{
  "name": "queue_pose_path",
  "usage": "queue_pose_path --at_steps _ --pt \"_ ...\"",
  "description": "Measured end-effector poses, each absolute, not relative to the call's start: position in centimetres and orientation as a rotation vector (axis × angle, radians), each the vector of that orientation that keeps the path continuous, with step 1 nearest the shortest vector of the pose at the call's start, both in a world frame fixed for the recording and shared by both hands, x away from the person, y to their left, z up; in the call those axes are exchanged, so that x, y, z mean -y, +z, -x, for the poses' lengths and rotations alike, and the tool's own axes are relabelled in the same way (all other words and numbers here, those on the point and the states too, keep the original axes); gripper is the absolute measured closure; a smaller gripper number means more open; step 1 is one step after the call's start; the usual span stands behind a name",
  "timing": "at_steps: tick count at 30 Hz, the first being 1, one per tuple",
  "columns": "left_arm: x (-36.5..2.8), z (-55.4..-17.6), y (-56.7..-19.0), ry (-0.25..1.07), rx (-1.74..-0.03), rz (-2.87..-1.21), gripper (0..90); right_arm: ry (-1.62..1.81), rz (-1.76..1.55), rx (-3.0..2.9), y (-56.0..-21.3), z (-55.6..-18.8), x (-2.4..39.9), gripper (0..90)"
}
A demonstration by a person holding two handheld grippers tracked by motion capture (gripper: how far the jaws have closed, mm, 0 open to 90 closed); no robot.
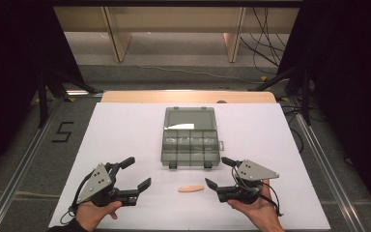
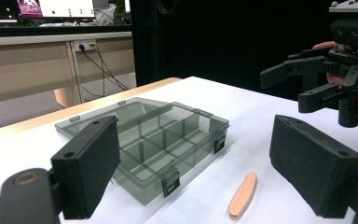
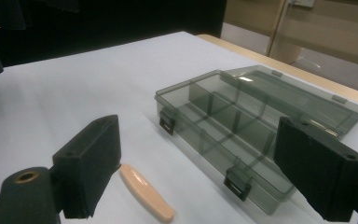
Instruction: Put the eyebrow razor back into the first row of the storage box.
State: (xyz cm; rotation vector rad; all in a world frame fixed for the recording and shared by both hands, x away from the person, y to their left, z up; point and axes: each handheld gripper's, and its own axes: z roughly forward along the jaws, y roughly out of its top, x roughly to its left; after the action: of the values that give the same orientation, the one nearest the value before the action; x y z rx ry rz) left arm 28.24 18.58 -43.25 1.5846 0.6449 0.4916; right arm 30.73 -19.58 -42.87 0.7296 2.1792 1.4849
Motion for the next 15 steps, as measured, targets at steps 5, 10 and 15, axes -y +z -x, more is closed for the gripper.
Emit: queue_pose_path --at_steps 5,10,15 --pt "-18.6 -28.2 -43.3 0.491 -0.645 -1.585 16.0 1.484 -0.68 -2.264 -42.9 -31.5 18.2 16.3" --pt "-18.6 -28.3 -43.3 0.491 -0.645 -1.584 15.9 1.387 -0.6 -2.392 -42.8 -32.3 16.6 19.3" --pt "-18.6 -28.3 -43.3 0.491 -0.646 -1.585 15.9 1.285 -0.533 -2.501 -42.7 -32.9 15.7 21.1"
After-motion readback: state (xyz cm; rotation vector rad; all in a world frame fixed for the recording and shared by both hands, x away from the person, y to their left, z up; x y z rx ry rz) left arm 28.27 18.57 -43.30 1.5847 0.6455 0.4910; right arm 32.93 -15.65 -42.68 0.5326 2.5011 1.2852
